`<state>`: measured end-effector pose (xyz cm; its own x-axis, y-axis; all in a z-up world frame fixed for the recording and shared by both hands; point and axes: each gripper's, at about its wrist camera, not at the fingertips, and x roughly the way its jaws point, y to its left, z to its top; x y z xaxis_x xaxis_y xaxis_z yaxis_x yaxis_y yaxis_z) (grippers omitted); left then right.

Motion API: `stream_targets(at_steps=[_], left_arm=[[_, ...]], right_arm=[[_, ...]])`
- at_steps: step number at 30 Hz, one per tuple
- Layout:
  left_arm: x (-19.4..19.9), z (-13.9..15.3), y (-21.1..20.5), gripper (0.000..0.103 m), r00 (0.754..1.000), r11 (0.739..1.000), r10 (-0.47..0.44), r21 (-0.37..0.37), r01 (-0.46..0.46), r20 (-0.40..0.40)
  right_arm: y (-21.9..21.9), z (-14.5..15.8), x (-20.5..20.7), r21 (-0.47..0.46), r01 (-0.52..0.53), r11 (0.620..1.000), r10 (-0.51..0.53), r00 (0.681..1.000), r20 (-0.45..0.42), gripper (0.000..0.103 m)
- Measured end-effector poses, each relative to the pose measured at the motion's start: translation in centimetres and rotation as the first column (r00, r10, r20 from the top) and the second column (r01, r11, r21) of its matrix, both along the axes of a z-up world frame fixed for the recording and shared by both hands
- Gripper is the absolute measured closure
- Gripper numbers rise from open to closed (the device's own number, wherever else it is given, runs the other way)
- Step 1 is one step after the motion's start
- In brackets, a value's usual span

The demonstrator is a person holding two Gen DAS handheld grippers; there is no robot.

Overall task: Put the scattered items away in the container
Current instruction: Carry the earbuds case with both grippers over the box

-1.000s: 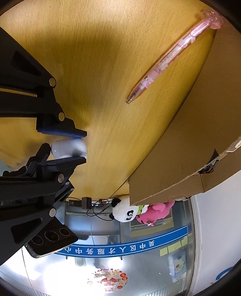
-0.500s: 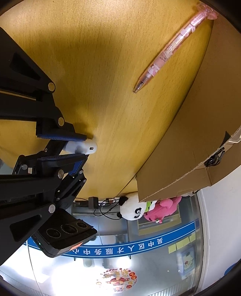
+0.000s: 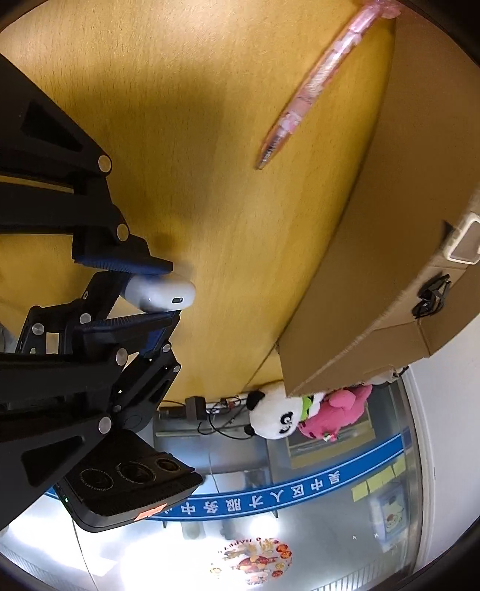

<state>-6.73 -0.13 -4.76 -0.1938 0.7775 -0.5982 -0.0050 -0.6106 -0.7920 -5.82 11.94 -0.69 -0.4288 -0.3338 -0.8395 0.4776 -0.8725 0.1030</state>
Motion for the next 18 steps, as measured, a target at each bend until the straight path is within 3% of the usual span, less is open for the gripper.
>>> stream_targets(at_steps=[9,15,18], left_arm=[[-2.2,7.1,-1.8,0.082,0.991,1.000,0.016,-0.015,-0.018,-0.130],[-5.2,13.8,-4.0,0.081,0.968,1.000,0.017,-0.010,-0.020,-0.250],[-6.8,15.8,-4.1,0.082,0.961,1.000,0.013,-0.013,-0.018,-0.278]], right_arm=[[-2.4,6.5,-3.0,0.107,-0.095,0.990,0.106,0.989,-0.102,0.063],[-3.8,13.2,-6.0,0.164,-0.180,0.970,0.210,0.959,-0.189,0.063],[-4.4,15.4,-7.6,0.216,-0.226,0.950,0.270,0.941,-0.203,0.063]])
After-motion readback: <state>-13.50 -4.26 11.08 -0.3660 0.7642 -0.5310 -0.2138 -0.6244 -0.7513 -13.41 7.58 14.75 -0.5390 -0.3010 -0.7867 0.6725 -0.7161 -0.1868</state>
